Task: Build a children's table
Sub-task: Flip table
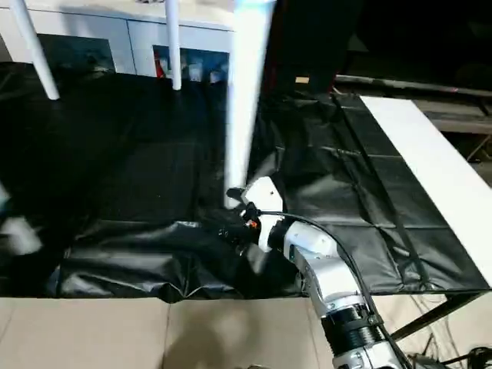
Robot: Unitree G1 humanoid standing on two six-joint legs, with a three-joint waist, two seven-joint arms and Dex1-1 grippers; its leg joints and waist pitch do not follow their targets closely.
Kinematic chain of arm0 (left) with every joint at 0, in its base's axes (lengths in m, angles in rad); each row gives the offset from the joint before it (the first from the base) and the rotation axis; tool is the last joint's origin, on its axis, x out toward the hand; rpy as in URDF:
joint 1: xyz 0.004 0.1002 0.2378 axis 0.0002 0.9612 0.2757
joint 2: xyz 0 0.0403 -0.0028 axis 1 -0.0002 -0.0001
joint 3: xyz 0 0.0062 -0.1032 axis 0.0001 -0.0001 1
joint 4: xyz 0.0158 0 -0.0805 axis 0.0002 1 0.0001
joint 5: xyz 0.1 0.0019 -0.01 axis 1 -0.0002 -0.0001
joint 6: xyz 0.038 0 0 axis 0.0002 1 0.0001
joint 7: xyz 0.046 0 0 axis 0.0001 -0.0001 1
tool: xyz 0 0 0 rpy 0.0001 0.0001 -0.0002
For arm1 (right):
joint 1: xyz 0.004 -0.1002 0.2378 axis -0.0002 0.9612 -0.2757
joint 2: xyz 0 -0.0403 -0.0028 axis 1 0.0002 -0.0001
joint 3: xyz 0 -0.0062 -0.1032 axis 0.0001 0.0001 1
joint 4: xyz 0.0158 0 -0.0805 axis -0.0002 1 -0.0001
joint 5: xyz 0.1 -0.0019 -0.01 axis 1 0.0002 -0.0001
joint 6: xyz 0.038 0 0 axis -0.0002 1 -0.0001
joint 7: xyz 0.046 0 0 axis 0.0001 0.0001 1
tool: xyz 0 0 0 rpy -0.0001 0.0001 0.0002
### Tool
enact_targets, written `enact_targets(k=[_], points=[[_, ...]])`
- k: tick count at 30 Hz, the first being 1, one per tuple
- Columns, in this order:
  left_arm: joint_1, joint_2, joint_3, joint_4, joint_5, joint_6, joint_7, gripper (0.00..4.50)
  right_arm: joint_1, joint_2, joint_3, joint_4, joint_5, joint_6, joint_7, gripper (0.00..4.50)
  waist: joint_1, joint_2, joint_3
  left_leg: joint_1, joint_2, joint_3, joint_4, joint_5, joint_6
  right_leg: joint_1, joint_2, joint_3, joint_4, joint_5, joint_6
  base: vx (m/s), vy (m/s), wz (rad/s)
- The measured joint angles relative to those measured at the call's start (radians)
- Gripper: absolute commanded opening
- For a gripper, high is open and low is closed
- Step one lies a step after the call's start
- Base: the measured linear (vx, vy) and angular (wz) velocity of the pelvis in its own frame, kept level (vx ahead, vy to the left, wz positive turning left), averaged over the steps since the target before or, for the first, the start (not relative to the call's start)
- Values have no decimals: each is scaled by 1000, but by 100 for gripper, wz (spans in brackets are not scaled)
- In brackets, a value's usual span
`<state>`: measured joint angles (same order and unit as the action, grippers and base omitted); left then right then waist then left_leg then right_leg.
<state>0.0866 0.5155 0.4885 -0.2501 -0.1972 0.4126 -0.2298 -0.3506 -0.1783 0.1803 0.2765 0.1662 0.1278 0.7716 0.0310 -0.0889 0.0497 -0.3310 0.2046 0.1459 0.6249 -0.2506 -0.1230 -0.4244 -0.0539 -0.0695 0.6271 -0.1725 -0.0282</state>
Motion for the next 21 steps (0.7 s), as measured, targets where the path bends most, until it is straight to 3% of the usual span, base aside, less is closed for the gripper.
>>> enact_targets(k=[10, 16, 17, 21], points=[[20, 33, 86, 82, 54, -57, 114, 201, 4, 11, -53, -1, 37, -6, -29, 450, -4, -18, -6, 7, 1, -1, -1, 0, 0, 2, 2, 1, 0, 0, 0, 0, 0, 0], [15, 33, 123, 125, 34, -135, 99, 201, 2, 13, -54, 0, 37, -11, -25, 450, 4, -32, -7, 8, 0, -2, -3, 0, 0, 3, 2, 0, -2, 0, 0, 0, 0, 0], [13, 33, 124, 134, 27, -152, 82, 240, 0, 16, -54, 0, 37, -12, -25, 450, 7, -33, -8, 8, 0, -2, -3, 0, 0, 3, 2, 0, -3, 0, 0, 0, 0, 0], [23, 34, 99, 187, 17, -173, 28, 271, -4, 19, -53, 4, 37, -21, -24, 450, 15, -35, -7, 7, 0, -1, -3, 0, 0, 5, 2, 1, -4, 0, 0, 0, 0, 0]])
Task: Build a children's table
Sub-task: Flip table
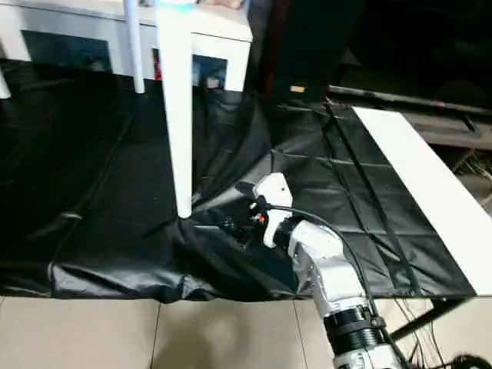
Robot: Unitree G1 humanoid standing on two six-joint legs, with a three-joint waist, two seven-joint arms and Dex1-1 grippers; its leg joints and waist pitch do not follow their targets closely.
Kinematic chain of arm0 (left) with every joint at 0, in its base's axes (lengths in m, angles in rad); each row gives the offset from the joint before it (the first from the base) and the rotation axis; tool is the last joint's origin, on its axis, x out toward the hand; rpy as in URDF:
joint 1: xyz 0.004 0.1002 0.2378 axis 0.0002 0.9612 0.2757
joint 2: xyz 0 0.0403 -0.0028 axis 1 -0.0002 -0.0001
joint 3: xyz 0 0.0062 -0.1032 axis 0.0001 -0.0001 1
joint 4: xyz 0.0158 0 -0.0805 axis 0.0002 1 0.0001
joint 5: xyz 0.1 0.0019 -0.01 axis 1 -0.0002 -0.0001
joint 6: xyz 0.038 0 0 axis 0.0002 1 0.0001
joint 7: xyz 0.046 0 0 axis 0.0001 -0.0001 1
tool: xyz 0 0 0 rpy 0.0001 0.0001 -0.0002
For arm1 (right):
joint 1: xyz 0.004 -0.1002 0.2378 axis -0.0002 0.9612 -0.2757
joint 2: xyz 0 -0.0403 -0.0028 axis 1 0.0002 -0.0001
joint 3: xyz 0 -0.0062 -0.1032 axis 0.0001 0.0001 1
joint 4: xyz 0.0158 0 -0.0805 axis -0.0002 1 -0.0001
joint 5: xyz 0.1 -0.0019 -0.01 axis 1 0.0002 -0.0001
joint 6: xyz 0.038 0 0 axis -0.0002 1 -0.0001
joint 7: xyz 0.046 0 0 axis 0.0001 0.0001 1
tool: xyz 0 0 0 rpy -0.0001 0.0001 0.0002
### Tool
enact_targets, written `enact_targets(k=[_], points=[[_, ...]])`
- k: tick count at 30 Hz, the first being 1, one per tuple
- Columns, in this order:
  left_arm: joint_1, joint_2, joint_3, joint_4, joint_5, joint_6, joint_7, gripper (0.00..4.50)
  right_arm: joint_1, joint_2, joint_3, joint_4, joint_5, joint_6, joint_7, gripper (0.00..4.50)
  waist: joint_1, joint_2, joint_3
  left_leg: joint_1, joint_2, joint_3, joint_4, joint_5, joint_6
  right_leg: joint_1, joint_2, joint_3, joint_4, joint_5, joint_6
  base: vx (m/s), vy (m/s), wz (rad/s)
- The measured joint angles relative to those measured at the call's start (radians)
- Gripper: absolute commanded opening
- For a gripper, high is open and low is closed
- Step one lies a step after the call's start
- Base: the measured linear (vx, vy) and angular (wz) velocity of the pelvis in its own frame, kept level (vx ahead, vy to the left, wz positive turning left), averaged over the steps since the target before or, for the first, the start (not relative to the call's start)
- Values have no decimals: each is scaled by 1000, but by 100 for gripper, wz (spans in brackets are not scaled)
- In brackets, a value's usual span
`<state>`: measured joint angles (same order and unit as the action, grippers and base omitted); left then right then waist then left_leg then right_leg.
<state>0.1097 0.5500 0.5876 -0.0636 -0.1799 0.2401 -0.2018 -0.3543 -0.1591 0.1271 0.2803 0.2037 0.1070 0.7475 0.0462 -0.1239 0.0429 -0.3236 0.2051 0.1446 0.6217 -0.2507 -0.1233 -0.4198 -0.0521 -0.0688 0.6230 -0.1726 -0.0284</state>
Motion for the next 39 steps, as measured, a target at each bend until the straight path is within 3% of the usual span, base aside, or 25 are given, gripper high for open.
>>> enact_targets(k=[5, 7, 12, 15, 18, 23, 29, 30, 34, 36, 39], points=[[1, -23, -39, 1, -4, 3, -13, 307, -1, 2, 0, 6, 0, -1, 0, 450, 16, -4, 1, -3, 1, 0, 0, 0, 0, 0, 0, 0, 0, 0, 0, 0, 0, 0], [1, -34, -44, -2, -4, -2, -13, 342, -1, 2, 0, 6, 0, -1, 0, 450, 16, -4, 1, -3, 1, 1, 0, 0, 0, 0, 0, 0, 0, 1, -3, 0, 0, 0], [0, -41, -60, 0, 10, -9, -5, 364, -12, 9, 1, 16, -1, -8, 0, 450, 14, -4, 1, -3, 1, 1, -1, 0, 0, 0, 0, 0, 0, 0, -4, 0, 0, 0], [-3, -41, -60, 3, 20, -10, 11, 364, -92, 33, 0, 100, -8, -36, -14, 450, 5, -3, 1, -2, 1, 1, -1, 0, 0, 0, 0, 0, 1, 0, -4, 0, 0, 0], [-3, -42, -59, 4, 22, -15, 18, 364, -155, 62, 1, 166, -16, -70, -22, 450, 7, -3, 1, -2, 2, 1, -1, 0, 0, 0, 0, -1, 1, 0, -3, 0, 0, 0], [-16, -51, -50, 4, 18, -21, 35, 364, -289, 143, 1, 391, -58, -120, -108, 450, 10, -3, 1, -2, 2, 1, -1, 1, -1, 0, 0, 0, 2, 1, -6, 0, 0, 0], [-23, -62, -50, -7, -5, -19, 33, 320, -394, 213, -4, 561, -49, -125, -134, 397, 14, -4, 1, -4, 2, 2, -1, 1, -1, 0, 0, -1, 1, -1, -7, 0, 0, 0], [-22, -62, -50, -9, -6, -19, 33, 292, -397, 217, -6, 571, -49, -126, -136, 375, 14, -4, 1, -4, 2, 3, -1, 1, -1, 0, 0, -1, 1, -1, -7, 0, 0, 0], [-20, -62, -45, -18, -18, -13, 32, 280, -435, 228, -26, 660, -49, -144, -149, 359, 13, -6, 1, -4, 2, 5, -1, 1, -1, -1, 0, -1, 2, -2, -7, 0, 0, 0], [-17, -62, -43, -29, -21, -8, 31, 241, -454, 234, -43, 692, -48, -157, -149, 326, 13, -6, 1, -4, 2, 5, -1, 1, -1, -1, 0, -1, 3, -2, -8, 0, 0, 0], [-15, -62, -42, -33, -23, -8, 30, 230, -470, 241, -48, 719, -42, -167, -131, 312, 13, -6, 1, -3, 2, 5, -1, 1, -1, -1, 0, -1, 3, -2, -8, 0, 0, 0]])
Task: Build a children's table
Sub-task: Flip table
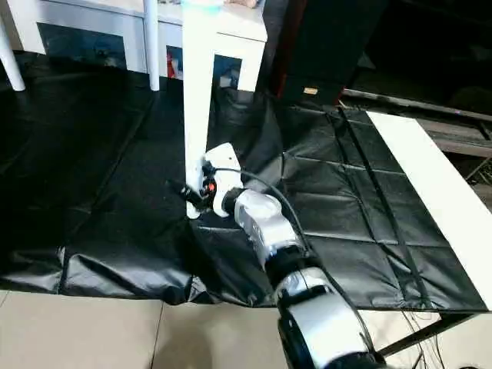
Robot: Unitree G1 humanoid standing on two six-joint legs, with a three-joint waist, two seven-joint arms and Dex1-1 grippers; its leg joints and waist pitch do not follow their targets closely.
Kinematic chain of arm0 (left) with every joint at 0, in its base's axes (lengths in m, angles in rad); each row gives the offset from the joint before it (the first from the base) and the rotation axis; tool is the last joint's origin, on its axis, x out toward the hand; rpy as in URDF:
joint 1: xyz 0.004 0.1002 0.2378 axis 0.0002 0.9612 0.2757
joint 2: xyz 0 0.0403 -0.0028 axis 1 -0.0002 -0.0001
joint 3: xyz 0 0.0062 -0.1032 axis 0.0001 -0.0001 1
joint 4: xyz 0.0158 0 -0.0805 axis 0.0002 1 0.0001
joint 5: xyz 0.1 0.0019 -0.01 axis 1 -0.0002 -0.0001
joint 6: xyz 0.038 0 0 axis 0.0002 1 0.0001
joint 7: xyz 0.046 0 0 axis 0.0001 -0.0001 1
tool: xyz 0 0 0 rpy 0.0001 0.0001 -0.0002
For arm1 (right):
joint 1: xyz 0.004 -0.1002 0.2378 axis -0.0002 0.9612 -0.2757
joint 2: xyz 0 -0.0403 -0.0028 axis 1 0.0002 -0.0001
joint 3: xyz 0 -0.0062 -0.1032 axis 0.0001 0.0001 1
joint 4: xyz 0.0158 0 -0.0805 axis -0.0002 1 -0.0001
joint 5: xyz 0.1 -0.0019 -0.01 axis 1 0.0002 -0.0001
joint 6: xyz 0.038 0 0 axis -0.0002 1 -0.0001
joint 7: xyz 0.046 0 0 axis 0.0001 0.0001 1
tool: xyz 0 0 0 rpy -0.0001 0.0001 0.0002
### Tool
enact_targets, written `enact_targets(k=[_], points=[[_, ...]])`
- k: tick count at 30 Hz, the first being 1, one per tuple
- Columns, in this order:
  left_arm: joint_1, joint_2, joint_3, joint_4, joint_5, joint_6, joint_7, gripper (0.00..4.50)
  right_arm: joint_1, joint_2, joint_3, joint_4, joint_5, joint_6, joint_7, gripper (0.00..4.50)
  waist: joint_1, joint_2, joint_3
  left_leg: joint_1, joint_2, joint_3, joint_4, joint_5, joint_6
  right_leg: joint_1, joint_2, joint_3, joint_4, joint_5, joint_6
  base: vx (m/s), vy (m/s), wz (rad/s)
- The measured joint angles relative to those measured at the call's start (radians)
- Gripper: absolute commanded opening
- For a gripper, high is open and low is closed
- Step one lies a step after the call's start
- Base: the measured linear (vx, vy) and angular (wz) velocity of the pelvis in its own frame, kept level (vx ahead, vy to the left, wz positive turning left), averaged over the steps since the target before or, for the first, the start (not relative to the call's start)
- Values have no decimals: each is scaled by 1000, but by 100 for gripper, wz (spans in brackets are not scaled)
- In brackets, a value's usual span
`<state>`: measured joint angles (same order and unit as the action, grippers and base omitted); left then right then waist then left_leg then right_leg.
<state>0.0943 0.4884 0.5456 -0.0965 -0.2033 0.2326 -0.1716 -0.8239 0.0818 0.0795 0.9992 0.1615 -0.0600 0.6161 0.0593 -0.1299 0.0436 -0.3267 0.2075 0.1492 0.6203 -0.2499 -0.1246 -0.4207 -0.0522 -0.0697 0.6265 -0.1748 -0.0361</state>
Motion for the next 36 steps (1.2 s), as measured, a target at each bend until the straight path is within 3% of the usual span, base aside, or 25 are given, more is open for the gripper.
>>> enact_targets(k=[7, 18, 21, 25, 26, 31, 36], points=[[2, -3, 0, 0, -18, 2, 0, 167, -5, 4, -30, 43, 7, -30, 39, 247, 3, 0, 0, 0, 0, 0, 0, 0, 0, 1, 0, 0, 0, 0, 0, 0, 0, 0], [9, -17, -1, -19, -39, 4, -4, 156, -4, 2, -59, 61, 25, -46, 67, 157, 3, -1, 0, 0, 0, 0, 0, 0, 0, 1, 0, 0, 0, 0, 0, 0, 0, 0], [11, -35, -23, -39, -51, 2, -26, 156, 23, -6, -61, 30, 24, -52, 72, 151, 8, -1, -1, -1, 0, 0, 0, 0, 0, 1, 0, 0, 0, -1, 0, 0, 0, 0], [9, -66, -64, -58, -58, -10, -39, 155, 102, -32, -63, -71, 29, -45, 83, 146, 30, -1, 0, -1, 0, 3, 0, 0, 0, 1, -1, 0, 0, -2, 1, 0, 0, 0], [7, -82, -82, -69, -58, -14, -40, 154, 165, -45, -64, -157, 37, -33, 85, 145, 38, 0, 0, 1, 1, 3, 0, 0, 0, 2, -2, 0, -1, -4, 3, 0, 0, 0], [-7, -118, -141, -75, -55, -20, -46, 151, 326, -90, -63, -386, 44, 25, 91, 143, 55, 10, 6, 2, 1, 8, 0, 1, 0, 5, -5, 2, 0, -5, 4, 0, 0, 0], [-21, -149, -209, -71, -46, -22, -72, 151, 484, -141, -73, -616, 64, 93, 79, 141, 59, 35, 16, 1, 2, 8, 0, 1, 0, 9, -5, 5, 1, -6, 6, 0, 0, 0]])
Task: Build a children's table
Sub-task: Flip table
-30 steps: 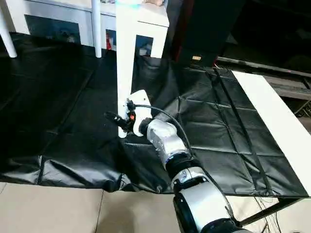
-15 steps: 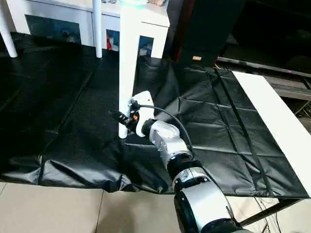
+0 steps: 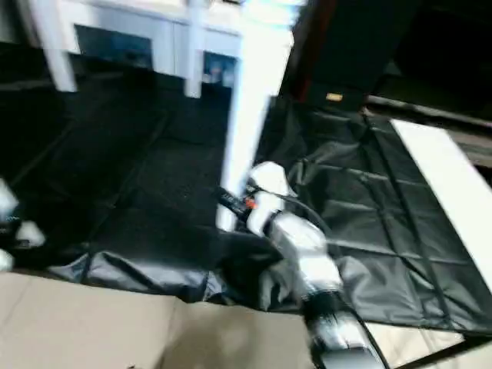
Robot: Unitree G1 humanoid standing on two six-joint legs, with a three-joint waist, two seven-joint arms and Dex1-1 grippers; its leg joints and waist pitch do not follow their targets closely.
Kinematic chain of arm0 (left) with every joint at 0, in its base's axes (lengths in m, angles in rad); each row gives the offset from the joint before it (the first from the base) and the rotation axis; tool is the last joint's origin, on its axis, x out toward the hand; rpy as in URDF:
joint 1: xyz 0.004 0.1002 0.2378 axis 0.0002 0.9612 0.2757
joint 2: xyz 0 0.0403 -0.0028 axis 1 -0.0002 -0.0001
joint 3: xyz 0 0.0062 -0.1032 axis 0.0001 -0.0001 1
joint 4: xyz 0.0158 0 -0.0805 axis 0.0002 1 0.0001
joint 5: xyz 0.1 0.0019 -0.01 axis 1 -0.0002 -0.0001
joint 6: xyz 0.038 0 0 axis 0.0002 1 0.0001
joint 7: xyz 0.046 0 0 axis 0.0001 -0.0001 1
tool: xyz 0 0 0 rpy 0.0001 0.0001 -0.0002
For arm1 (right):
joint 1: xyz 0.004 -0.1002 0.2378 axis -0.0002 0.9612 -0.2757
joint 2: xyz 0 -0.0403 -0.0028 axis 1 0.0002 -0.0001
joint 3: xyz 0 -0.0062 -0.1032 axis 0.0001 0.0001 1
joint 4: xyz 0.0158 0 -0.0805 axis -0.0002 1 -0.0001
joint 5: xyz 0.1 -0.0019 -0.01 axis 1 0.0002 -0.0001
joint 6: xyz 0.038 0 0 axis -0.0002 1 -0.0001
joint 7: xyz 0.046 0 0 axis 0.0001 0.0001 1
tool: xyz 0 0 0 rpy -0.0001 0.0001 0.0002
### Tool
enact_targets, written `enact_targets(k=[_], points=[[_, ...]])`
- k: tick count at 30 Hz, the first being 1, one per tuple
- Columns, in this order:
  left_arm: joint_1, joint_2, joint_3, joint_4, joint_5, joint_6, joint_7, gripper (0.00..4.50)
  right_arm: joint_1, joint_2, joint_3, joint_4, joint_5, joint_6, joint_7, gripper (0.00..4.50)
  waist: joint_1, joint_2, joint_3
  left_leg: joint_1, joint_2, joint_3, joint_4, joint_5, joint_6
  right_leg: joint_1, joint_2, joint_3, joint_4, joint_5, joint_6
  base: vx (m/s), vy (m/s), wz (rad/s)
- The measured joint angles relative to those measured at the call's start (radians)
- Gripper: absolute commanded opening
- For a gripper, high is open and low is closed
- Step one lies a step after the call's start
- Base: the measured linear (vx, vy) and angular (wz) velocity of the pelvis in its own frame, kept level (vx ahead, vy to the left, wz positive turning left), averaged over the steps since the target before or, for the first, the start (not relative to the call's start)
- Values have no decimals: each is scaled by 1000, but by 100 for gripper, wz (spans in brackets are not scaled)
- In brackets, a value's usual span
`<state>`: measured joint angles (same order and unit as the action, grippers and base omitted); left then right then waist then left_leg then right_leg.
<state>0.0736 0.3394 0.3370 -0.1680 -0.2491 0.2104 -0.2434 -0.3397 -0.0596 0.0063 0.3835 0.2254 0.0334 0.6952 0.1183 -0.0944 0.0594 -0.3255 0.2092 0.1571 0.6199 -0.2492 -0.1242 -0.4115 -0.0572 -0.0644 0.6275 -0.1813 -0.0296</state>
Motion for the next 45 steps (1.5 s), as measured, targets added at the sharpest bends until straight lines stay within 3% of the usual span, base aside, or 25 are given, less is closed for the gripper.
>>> enact_targets(k=[3, 8, 13, 17, 20, 25, 26, 27, 29, 38, 45], points=[[-16, -2, -38, 15, 8, -2, -19, 150, 91, -16, -12, -122, 2, 32, -35, 141, -2, 9, 0, -6, 0, -1, -1, 0, 0, 0, 0, -1, 0, -1, 1, 0, 0, 0], [-72, -4, -100, 50, 19, -4, -50, 150, 139, -28, -60, -184, -20, 25, -123, 140, -9, 20, 4, -6, 0, -3, -1, 4, -2, 1, 0, 0, 0, 0, 2, 0, 0, 0], [-136, -17, -150, 112, 34, -4, -71, 150, 133, -71, -90, -187, -30, 28, -172, 138, -15, 34, 7, -7, 0, -3, -1, 6, -1, 1, 0, 0, 0, 1, 2, 0, 0, 0], [-177, -32, -173, 151, 48, -4, -77, 150, 82, -103, -111, -133, -29, 34, -173, 136, -29, 45, 5, -8, 0, -3, -2, 7, -1, 0, 0, 0, 0, 1, 2, 0, 0, 0], [-195, -32, -194, 169, 54, -17, -77, 150, 71, -103, -127, -124, -29, 41, -197, 136, -32, 45, 5, -8, 0, -3, -2, 7, -1, -1, 1, 0, 0, 0, 2, 0, 0, 0], [-207, -22, -188, 204, 83, -45, -51, 150, 105, -71, -106, -168, -42, 42, -231, 136, -35, 43, 4, -9, 0, -3, -3, 13, 2, -1, 1, 0, 0, -1, 3, 0, 0, 0], [-206, -18, -176, 206, 90, -45, -35, 206, 115, -61, -97, -178, -49, 37, -243, 136, -35, 41, 2, -8, 0, -3, -4, 13, 2, -1, 1, 0, -1, -1, 3, 0, 0, 0], [-204, -14, -167, 206, 97, -45, -25, 220, 123, -50, -90, -182, -51, 28, -250, 136, -35, 40, 2, -8, 0, -3, -4, 13, 2, -1, 1, 0, -1, -1, 3, 0, 0, 0], [-197, -5, -155, 206, 106, -45, -16, 223, 138, -27, -78, -188, -60, -1, -265, 206, -38, 40, 2, -7, 0, -3, -4, 13, 2, -1, 1, 0, -1, -1, 3, 0, 0, 0], [-121, -1, -131, 159, 89, -64, -19, 297, 183, -18, -79, -185, -58, -48, -295, 276, -47, 41, 2, -7, -1, -3, -6, 13, 1, -1, 1, 0, 0, -1, 3, 0, 0, 0], [-40, -81, -97, 90, 20, -89, -10, 347, 228, -20, -78, -226, -59, -74, -308, 328, -53, 43, 2, -7, -1, -3, -9, 13, 1, -1, 1, 0, -2, -1, 3, 0, 0, 0]])
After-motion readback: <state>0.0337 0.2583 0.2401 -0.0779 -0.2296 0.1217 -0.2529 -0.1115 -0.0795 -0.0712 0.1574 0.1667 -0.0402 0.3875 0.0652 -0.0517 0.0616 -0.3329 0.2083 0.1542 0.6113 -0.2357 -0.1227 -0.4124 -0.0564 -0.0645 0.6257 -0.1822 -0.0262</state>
